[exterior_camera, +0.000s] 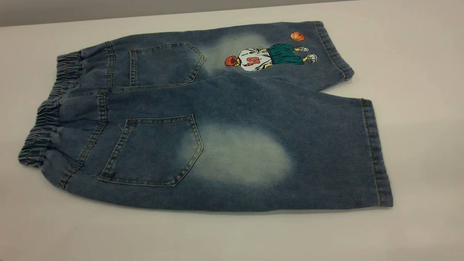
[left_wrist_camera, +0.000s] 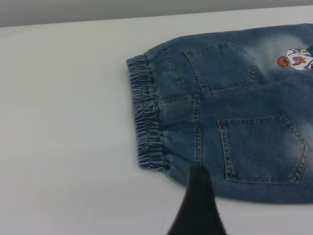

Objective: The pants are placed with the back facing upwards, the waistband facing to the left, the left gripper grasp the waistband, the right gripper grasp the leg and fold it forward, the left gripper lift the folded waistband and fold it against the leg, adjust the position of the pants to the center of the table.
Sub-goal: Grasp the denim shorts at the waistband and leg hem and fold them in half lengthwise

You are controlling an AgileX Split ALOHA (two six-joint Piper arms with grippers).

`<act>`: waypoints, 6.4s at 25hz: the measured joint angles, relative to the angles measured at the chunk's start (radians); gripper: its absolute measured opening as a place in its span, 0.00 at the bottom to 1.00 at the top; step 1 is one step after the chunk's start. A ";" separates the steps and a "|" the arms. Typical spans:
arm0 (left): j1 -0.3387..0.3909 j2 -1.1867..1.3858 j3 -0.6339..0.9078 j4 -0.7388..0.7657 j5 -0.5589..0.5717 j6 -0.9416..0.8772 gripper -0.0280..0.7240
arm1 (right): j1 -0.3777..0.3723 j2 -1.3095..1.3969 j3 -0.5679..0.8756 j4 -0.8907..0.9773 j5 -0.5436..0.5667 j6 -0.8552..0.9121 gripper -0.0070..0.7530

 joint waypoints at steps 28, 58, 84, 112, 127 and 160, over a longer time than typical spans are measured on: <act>0.000 0.000 0.000 0.000 0.000 0.000 0.71 | 0.000 0.000 0.000 0.000 0.000 0.000 0.64; 0.001 0.781 -0.191 -0.049 -0.353 -0.197 0.71 | 0.013 0.597 -0.035 0.163 -0.320 -0.169 0.64; 0.080 1.811 -0.273 -0.006 -0.620 -0.174 0.69 | 0.013 1.189 -0.036 0.785 -0.528 -0.620 0.64; 0.003 2.017 -0.358 -0.061 -0.739 -0.134 0.40 | 0.013 1.188 -0.036 0.784 -0.521 -0.630 0.64; -0.008 2.011 -0.358 -0.050 -0.707 -0.130 0.13 | 0.013 1.320 0.076 0.959 -0.526 -0.631 0.64; -0.010 1.900 -0.358 -0.051 -0.670 -0.095 0.13 | 0.039 2.088 0.015 1.664 -0.377 -1.502 0.64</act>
